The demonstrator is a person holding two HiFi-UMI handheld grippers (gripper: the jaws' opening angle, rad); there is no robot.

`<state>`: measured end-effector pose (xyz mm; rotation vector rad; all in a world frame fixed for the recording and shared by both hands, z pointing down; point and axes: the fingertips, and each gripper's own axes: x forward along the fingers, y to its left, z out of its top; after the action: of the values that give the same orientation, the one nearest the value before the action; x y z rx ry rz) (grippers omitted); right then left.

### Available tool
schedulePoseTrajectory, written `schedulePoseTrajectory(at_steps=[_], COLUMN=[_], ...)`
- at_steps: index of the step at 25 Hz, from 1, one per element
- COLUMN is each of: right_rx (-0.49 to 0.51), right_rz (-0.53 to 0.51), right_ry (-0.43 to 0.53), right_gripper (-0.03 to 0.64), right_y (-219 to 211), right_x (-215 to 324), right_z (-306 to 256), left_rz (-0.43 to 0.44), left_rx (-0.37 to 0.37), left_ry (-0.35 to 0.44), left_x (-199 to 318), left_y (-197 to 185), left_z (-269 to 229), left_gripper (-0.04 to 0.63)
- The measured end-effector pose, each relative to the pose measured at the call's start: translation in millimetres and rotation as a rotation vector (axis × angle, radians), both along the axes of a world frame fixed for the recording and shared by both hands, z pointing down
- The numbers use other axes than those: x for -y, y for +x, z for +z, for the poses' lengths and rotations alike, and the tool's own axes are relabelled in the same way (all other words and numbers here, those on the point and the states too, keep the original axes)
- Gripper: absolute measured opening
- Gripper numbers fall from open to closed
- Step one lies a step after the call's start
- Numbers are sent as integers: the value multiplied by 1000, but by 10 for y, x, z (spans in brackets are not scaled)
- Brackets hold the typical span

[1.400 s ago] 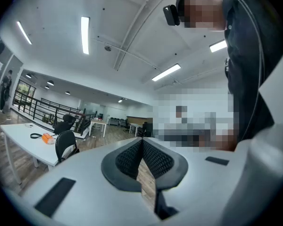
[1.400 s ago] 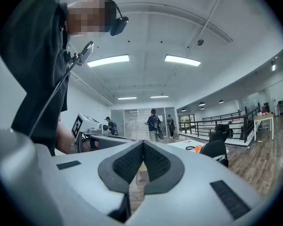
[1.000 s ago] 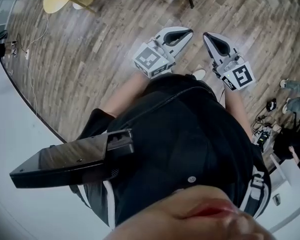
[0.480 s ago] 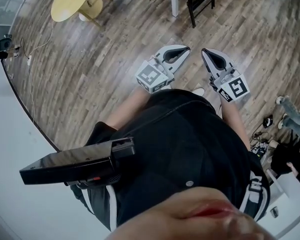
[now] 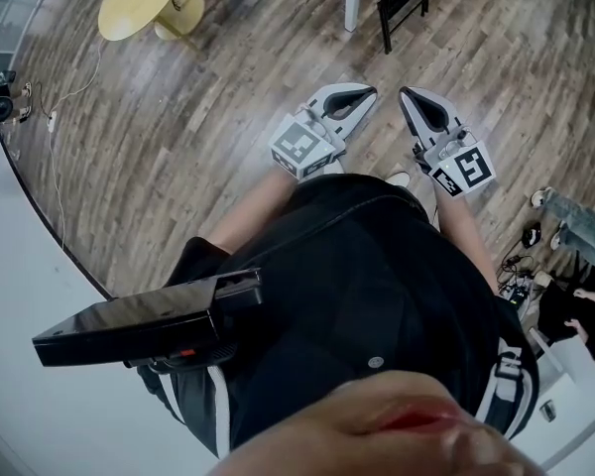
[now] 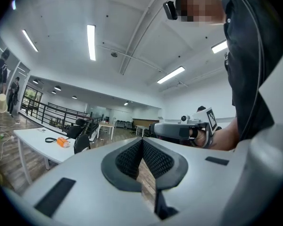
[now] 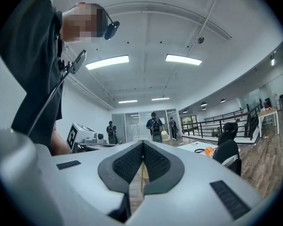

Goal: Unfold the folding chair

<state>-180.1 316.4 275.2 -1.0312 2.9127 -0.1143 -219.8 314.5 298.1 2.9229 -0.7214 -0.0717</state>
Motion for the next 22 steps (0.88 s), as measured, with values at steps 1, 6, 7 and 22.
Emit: schedulePoseTrajectory(at_steps=[1, 6, 7, 22], right_rx=[13, 3, 4, 53], right_rz=[4, 21, 20, -15], right_ry=[-4, -19, -31, -46], right_gripper=[-2, -2, -2, -2], right_y=[-48, -201, -189, 239], right_x=[18, -73, -92, 755], right_z=[-2, 89, 116, 270], left_rz=[5, 12, 9, -53], left_rx=[4, -2, -2, 17], left_ry=[0, -13, -17, -33], left_x=[23, -30, -39, 748], left_y=[-53, -240, -240, 175], left_z=[28, 99, 103, 132], left_gripper=[-3, -3, -3, -3])
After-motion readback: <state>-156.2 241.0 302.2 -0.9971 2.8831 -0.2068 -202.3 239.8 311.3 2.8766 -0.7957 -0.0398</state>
